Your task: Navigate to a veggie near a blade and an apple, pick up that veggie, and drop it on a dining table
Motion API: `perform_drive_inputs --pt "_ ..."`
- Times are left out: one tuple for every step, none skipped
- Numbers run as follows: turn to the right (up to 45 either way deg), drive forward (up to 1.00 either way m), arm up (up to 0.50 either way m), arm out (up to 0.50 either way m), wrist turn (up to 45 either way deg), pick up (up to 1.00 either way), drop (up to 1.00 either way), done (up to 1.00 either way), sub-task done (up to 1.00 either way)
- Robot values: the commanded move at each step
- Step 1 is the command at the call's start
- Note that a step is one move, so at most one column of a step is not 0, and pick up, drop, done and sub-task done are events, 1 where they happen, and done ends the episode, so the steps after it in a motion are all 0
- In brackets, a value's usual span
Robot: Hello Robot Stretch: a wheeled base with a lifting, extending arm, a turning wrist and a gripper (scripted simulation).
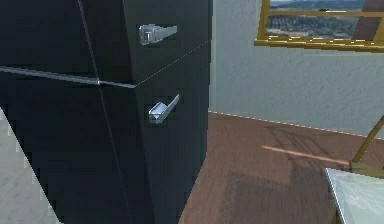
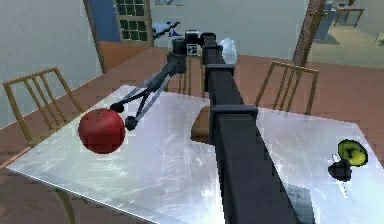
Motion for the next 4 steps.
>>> perform_drive_inputs --pt "0.0 0.00 0.00 -0.48 0.0 0.00 0.00 0.00 0.00" --pt "45.0 0.00 0.00 0.00 0.0 0.00 0.00 0.00 0.00" --pt "45.0 0.00 0.00 0.00 0.0 0.00 0.00 0.00 0.00" --pt "45.0 0.00 0.00 0.00 0.0 0.00 0.00 0.00 0.00"
